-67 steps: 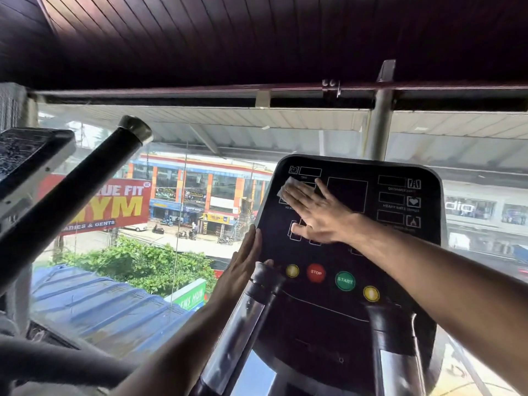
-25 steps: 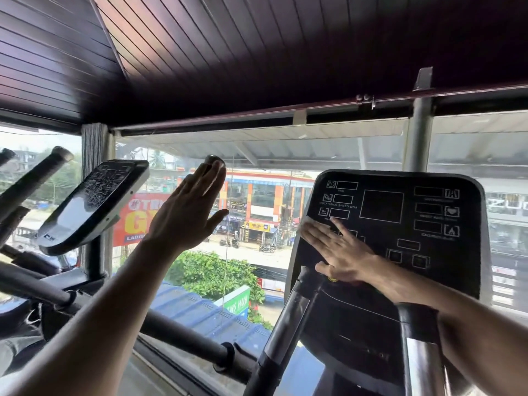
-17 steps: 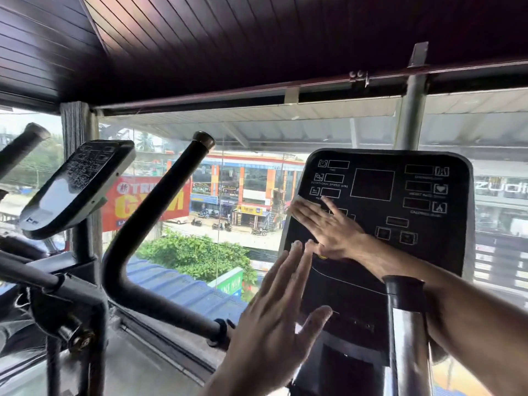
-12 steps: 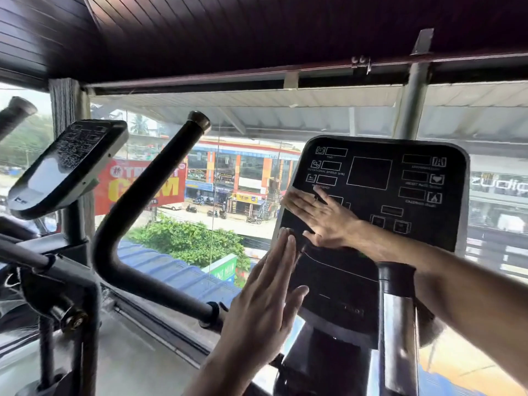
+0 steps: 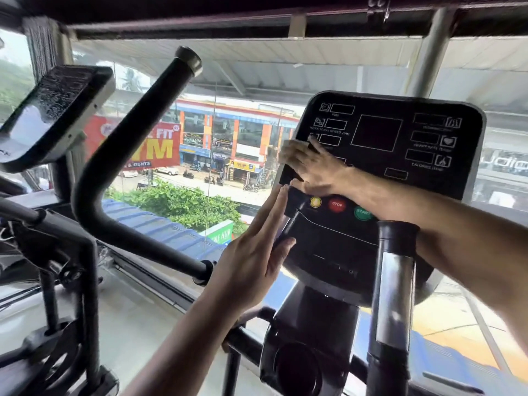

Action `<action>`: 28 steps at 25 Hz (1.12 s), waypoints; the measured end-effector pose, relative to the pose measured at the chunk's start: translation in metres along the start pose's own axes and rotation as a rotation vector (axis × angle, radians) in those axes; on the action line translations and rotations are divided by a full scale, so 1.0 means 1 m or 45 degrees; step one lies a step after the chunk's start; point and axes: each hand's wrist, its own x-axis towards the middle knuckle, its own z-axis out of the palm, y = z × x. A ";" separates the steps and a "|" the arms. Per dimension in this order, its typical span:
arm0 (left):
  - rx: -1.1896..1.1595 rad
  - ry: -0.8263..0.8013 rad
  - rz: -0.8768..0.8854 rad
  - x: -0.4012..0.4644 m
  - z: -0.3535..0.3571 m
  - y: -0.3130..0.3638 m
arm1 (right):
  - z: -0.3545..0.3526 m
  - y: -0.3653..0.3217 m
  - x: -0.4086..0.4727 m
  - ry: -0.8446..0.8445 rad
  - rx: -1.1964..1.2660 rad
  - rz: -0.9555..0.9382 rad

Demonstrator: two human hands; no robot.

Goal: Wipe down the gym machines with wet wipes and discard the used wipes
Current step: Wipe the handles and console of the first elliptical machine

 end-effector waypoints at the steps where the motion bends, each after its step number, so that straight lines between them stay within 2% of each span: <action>1: -0.001 0.010 -0.001 0.000 0.000 0.000 | 0.000 -0.003 -0.003 -0.038 -0.128 -0.116; 2: -0.006 0.023 -0.002 0.000 0.001 0.000 | -0.004 -0.001 -0.005 -0.079 -0.233 -0.200; 4: -0.019 0.045 -0.026 -0.002 0.002 0.000 | -0.012 0.016 0.003 -0.050 -0.209 -0.211; 8: 0.009 0.059 -0.104 -0.004 0.004 -0.002 | -0.016 0.041 0.030 0.016 -0.060 0.038; 14: 0.030 0.041 -0.125 -0.004 0.002 0.000 | -0.004 0.005 0.025 0.037 0.101 -0.298; 18: 0.016 0.033 -0.121 -0.005 0.001 -0.001 | -0.017 0.037 0.035 0.091 0.095 -0.008; 20: 0.029 0.030 -0.113 -0.005 0.001 -0.001 | -0.015 0.031 0.030 0.080 0.026 0.067; 22: 0.033 0.020 -0.120 -0.005 0.000 -0.001 | -0.009 0.001 0.019 0.075 -0.023 -0.122; 24: 0.010 0.021 -0.119 -0.005 0.001 -0.002 | -0.001 -0.025 0.006 0.183 -0.043 -0.413; 25: 0.009 0.024 -0.113 -0.005 0.002 -0.002 | 0.000 -0.028 0.001 0.226 -0.030 -0.480; 28: 0.028 0.021 -0.107 -0.004 0.002 -0.004 | -0.005 -0.016 -0.001 0.063 0.024 -0.274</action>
